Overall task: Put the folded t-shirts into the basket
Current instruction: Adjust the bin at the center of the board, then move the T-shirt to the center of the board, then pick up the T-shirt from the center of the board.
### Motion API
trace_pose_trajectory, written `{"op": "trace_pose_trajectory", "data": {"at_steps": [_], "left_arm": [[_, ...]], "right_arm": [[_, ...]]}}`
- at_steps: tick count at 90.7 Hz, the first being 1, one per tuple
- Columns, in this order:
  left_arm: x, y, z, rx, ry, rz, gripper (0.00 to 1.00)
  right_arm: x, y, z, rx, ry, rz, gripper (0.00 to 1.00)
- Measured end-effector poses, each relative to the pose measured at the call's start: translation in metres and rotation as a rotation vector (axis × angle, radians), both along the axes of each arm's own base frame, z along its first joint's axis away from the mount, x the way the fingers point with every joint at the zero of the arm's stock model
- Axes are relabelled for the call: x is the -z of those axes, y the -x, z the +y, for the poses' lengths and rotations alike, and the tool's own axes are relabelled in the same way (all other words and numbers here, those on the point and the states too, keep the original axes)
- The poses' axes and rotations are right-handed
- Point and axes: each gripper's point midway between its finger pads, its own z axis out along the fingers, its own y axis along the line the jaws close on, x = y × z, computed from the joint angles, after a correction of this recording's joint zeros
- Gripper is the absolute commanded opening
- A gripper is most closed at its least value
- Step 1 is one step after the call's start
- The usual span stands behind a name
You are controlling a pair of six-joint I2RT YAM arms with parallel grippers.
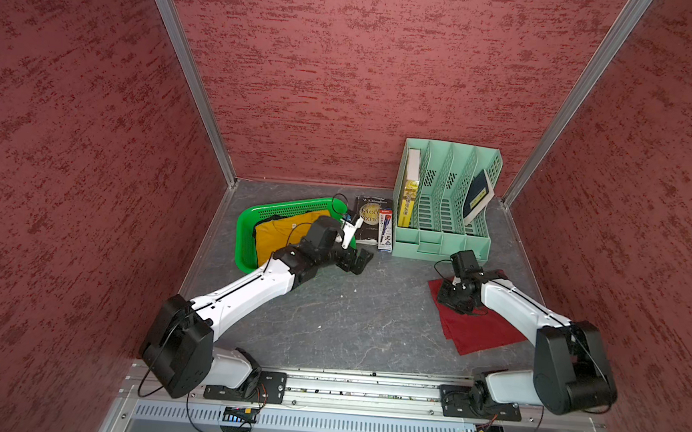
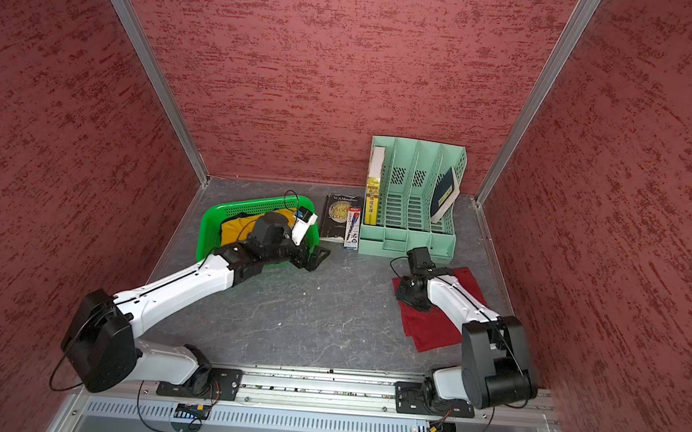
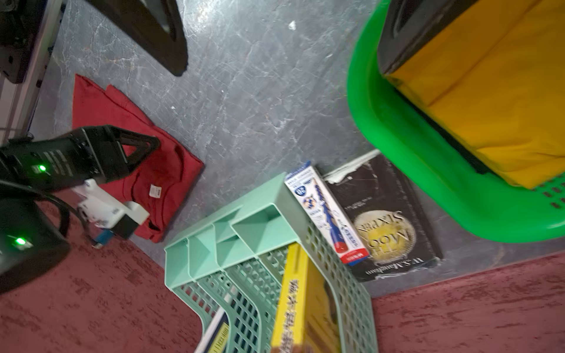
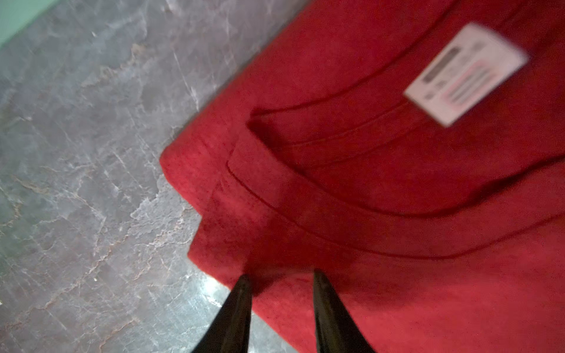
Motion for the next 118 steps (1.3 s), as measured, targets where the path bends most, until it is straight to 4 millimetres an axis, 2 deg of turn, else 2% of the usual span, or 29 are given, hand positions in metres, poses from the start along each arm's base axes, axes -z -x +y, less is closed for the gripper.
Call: {"op": "trace_pose_trajectory", "data": {"at_steps": [6, 15, 26, 33, 44, 54, 60, 64, 70, 78, 81, 87, 89, 95, 102, 111, 118], "left_arm": [[0.02, 0.009, -0.002, -0.021, -0.008, 0.014, 1.0], [0.04, 0.002, 0.02, -0.139, 0.002, 0.085, 1.0], [0.037, -0.014, 0.039, -0.218, 0.1, 0.133, 1.0], [0.038, -0.01, 0.044, -0.227, 0.175, 0.169, 1.0], [0.05, 0.014, 0.035, -0.175, 0.235, 0.243, 1.0], [0.07, 0.051, 0.019, -0.087, 0.231, 0.316, 0.98], [0.084, 0.076, 0.015, -0.041, 0.221, 0.366, 0.96], [0.095, 0.095, 0.015, -0.011, 0.21, 0.4, 0.95], [0.11, 0.119, 0.016, 0.019, 0.186, 0.449, 0.95], [0.124, 0.146, 0.015, 0.066, 0.148, 0.487, 0.95], [0.127, 0.157, 0.011, 0.096, 0.135, 0.498, 0.95], [0.13, 0.173, 0.002, 0.154, 0.115, 0.511, 0.95], [0.131, 0.177, 0.0, 0.171, 0.107, 0.516, 0.95], [0.138, 0.188, -0.009, 0.216, 0.075, 0.537, 0.94], [0.147, 0.191, -0.017, 0.243, 0.039, 0.556, 0.91], [0.148, 0.183, -0.033, 0.261, 0.026, 0.545, 0.9], [0.148, 0.176, -0.044, 0.268, 0.02, 0.527, 0.88]], "right_arm": [[0.008, 0.005, 0.01, -0.031, -0.039, 0.04, 0.34], [0.006, 0.008, 0.028, -0.091, -0.083, 0.037, 0.34], [0.005, 0.029, 0.06, -0.207, -0.132, 0.051, 0.33], [0.005, 0.051, 0.083, -0.287, -0.172, 0.068, 0.33], [0.003, 0.093, 0.125, -0.419, -0.256, 0.102, 0.33], [-0.001, 0.13, 0.16, -0.516, -0.346, 0.145, 0.33], [-0.005, 0.145, 0.173, -0.549, -0.388, 0.165, 0.35], [-0.01, 0.148, 0.178, -0.556, -0.405, 0.158, 0.39], [-0.02, 0.144, 0.178, -0.548, -0.403, 0.121, 0.44], [-0.041, 0.125, 0.172, -0.525, -0.329, 0.028, 0.53], [-0.053, 0.114, 0.169, -0.516, -0.292, -0.027, 0.61], [-0.078, 0.093, 0.162, -0.48, -0.215, -0.131, 0.91], [-0.088, 0.084, 0.156, -0.466, -0.176, -0.176, 0.97], [-0.113, 0.066, 0.141, -0.412, -0.093, -0.276, 0.98], [-0.132, 0.056, 0.118, -0.335, -0.008, -0.355, 0.98], [-0.138, 0.055, 0.086, -0.233, 0.079, -0.386, 0.98], [-0.137, 0.055, 0.07, -0.169, 0.109, -0.389, 0.98]]}}
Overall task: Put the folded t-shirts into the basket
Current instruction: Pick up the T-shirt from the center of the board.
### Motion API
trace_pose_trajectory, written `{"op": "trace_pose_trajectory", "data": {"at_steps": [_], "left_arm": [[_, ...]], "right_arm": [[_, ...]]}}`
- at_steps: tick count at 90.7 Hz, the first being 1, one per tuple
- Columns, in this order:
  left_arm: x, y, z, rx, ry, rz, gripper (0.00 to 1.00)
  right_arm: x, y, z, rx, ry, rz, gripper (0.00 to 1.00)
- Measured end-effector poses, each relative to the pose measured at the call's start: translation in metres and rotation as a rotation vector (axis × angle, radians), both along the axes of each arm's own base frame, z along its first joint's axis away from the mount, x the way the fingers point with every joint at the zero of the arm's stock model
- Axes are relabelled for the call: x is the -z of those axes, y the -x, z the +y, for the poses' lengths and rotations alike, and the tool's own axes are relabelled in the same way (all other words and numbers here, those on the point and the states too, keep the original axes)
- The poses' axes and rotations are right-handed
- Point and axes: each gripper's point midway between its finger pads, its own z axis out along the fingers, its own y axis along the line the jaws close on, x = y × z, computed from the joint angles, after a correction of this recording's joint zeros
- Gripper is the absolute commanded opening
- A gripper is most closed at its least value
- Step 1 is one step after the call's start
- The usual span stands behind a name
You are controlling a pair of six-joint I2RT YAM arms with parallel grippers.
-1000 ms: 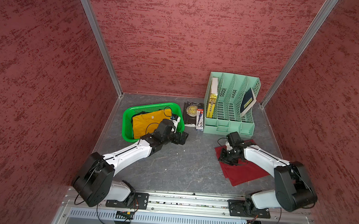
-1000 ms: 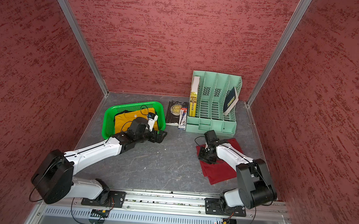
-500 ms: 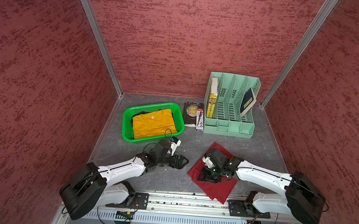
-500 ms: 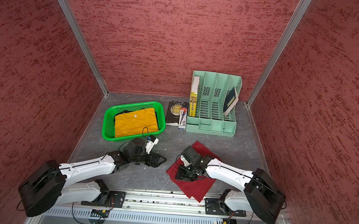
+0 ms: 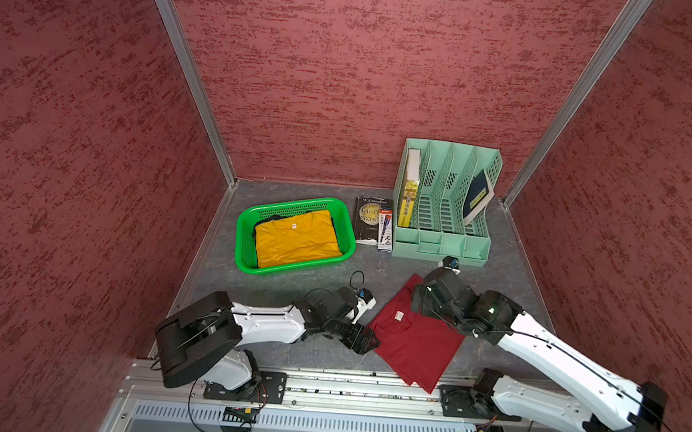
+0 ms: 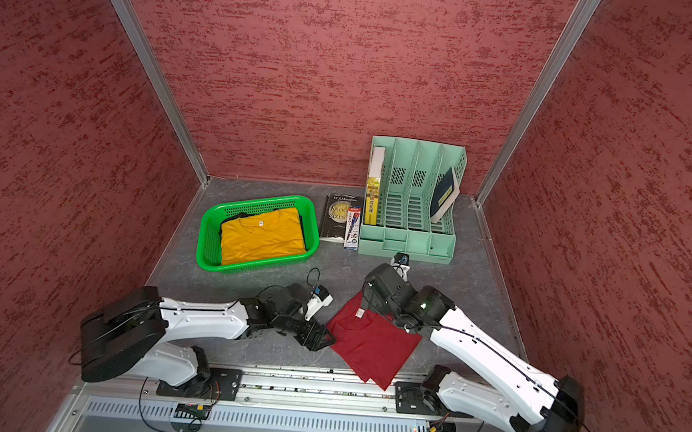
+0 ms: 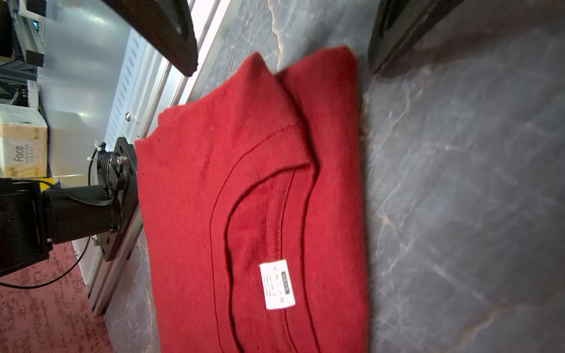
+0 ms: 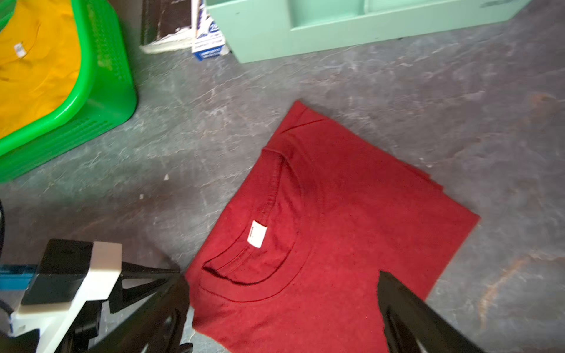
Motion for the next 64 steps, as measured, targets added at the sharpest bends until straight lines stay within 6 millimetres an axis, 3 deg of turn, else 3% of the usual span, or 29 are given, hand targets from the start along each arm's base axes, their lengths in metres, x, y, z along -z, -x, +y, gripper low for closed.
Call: {"op": "trace_pose_trajectory", "data": {"at_steps": [6, 25, 36, 46, 64], "left_arm": [[0.001, -0.007, -0.007, 0.004, -0.004, -0.014, 0.82], [0.011, -0.007, -0.021, 0.053, -0.021, 0.007, 0.28], [0.014, 0.008, -0.022, 0.117, -0.019, 0.042, 0.22], [0.015, 0.018, -0.023, 0.164, -0.026, 0.039, 0.0], [0.013, 0.026, -0.026, 0.225, -0.059, -0.011, 0.0]], "right_arm": [[0.002, 0.0, -0.008, 0.037, 0.0, 0.006, 0.98], [0.015, -0.005, -0.023, 0.165, -0.013, 0.075, 0.98], [0.02, -0.008, -0.032, 0.222, -0.015, 0.124, 0.98], [0.016, -0.017, -0.028, 0.233, -0.031, 0.15, 0.98], [0.019, -0.038, -0.001, 0.202, -0.044, 0.265, 0.96]]}}
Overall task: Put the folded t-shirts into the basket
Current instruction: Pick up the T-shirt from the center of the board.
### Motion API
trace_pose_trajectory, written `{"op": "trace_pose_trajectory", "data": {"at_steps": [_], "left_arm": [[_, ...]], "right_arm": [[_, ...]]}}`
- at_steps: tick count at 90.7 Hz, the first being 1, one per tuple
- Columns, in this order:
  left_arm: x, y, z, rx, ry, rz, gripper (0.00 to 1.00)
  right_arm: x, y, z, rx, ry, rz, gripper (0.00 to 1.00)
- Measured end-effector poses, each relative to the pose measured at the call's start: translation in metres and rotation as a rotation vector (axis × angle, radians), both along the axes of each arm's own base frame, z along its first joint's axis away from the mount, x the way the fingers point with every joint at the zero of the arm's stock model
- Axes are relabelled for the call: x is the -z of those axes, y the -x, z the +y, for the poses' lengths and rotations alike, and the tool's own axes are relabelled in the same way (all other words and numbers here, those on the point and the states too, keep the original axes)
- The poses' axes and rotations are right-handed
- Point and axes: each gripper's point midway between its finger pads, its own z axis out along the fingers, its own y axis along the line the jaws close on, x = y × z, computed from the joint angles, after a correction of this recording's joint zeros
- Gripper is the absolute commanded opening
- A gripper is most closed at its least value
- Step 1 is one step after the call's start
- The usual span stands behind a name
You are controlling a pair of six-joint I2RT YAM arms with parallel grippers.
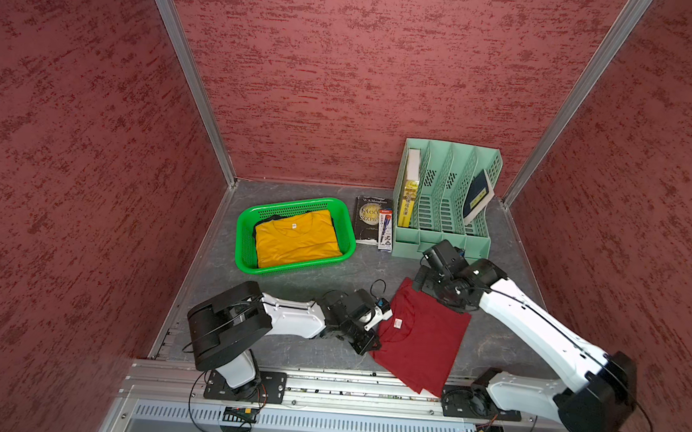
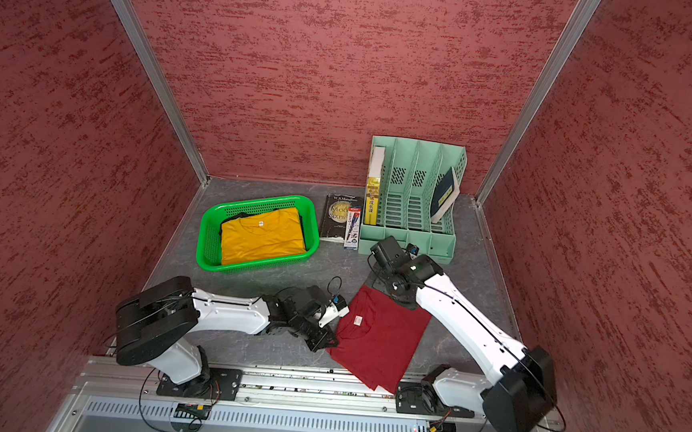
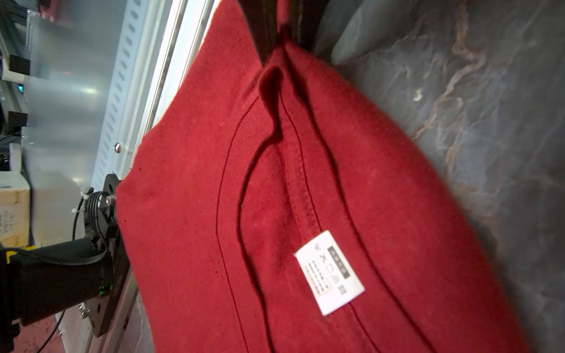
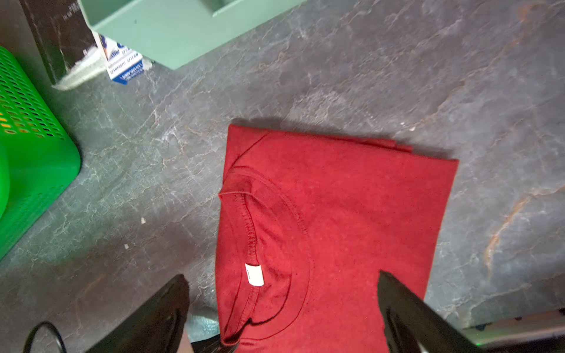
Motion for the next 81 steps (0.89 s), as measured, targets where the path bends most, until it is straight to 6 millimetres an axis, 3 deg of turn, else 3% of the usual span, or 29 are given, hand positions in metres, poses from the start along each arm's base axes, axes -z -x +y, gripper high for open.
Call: {"op": "trace_pose_trajectory", "data": {"at_steps": [12, 35, 65, 81], "left_arm": [[-0.014, 0.008, 0.0, 0.061, -0.015, -0.118, 0.0], [-0.051, 0.011, -0.004, 0.165, -0.059, -0.417, 0.0], [-0.041, 0.008, 0.009, 0.217, -0.19, -0.509, 0.0], [-0.041, 0.007, 0.011, 0.212, -0.196, -0.523, 0.0]], "right_arm": [[0.014, -0.011, 0.022, -0.057, -0.005, 0.098, 0.76], [0.069, -0.018, 0.05, -0.148, 0.019, 0.314, 0.75], [0.09, -0.032, 0.085, -0.215, 0.028, 0.399, 0.76], [0.114, -0.031, 0.085, -0.234, 0.086, 0.469, 0.7]]}}
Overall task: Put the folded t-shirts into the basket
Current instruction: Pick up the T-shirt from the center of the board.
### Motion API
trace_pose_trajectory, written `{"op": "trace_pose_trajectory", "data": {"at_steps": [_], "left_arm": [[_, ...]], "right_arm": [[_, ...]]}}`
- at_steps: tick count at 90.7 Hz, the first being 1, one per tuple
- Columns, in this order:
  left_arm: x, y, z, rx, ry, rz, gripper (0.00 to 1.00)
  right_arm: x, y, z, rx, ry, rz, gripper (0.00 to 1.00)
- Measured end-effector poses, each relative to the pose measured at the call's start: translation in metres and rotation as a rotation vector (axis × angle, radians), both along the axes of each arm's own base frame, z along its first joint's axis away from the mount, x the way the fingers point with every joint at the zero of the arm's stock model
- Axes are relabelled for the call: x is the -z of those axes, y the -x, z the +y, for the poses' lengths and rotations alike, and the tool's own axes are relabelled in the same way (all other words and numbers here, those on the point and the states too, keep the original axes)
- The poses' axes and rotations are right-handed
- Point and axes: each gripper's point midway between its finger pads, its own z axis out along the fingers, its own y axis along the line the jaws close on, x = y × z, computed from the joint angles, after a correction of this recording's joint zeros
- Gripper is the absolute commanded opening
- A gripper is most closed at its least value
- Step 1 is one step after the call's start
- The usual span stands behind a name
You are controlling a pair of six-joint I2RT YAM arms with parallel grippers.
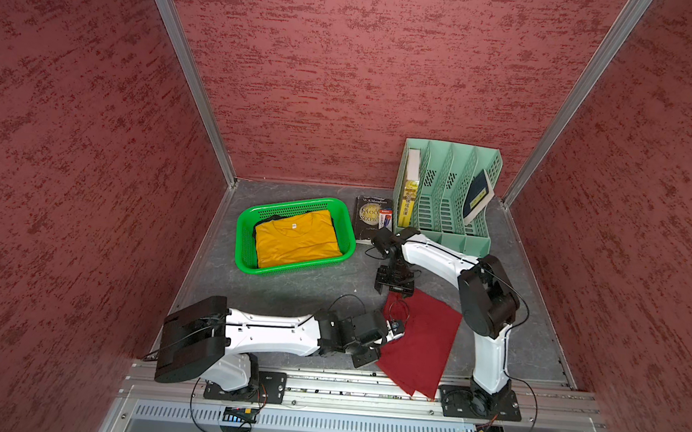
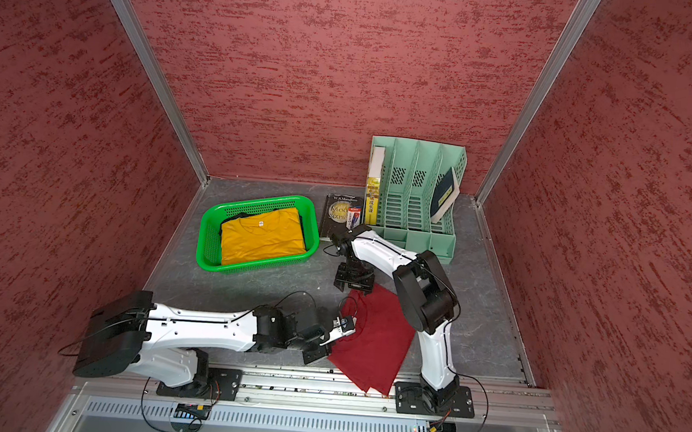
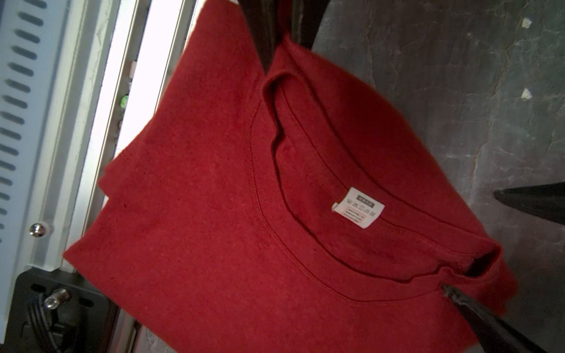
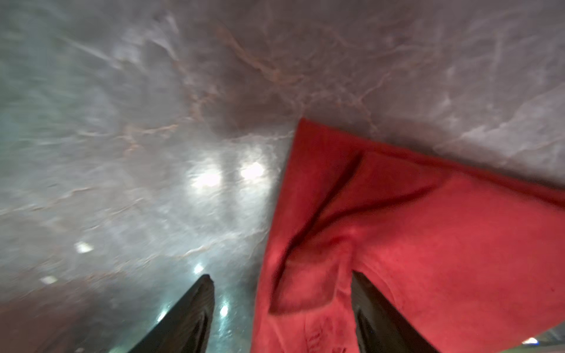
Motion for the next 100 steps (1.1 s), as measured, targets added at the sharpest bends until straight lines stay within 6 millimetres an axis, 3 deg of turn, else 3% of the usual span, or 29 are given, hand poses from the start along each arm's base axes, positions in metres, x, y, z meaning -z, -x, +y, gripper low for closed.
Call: {"op": "trace_pose_trajectory", "data": {"at_steps": [8, 28, 41, 64, 77, 100], "left_arm": [[-0.002, 0.001, 0.004, -0.002, 0.006, -0.005, 0.0], [-0.006, 0.0, 0.011, -0.013, 0.009, -0.019, 0.0], [-0.005, -0.002, 0.016, -0.03, -0.006, -0.025, 0.0], [-0.012, -0.011, 0.028, -0.084, -0.022, -0.069, 0.0], [-0.032, -0.023, 0.035, -0.146, 0.004, -0.133, 0.02], [-0.077, -0.054, 0.053, -0.248, 0.066, -0.294, 0.0]], "right_arm": [[0.008, 0.0, -0.005, -0.016, 0.05, 0.024, 0.66], [0.014, -0.003, -0.009, -0.047, 0.102, 0.043, 0.46], [0.012, -0.004, -0.011, -0.055, 0.116, 0.047, 0.38], [0.001, -0.01, -0.007, -0.042, 0.102, 0.018, 0.14], [-0.027, -0.015, -0.002, 0.01, 0.053, -0.048, 0.07], [-0.122, -0.023, 0.012, 0.186, -0.174, -0.266, 0.06]]}}
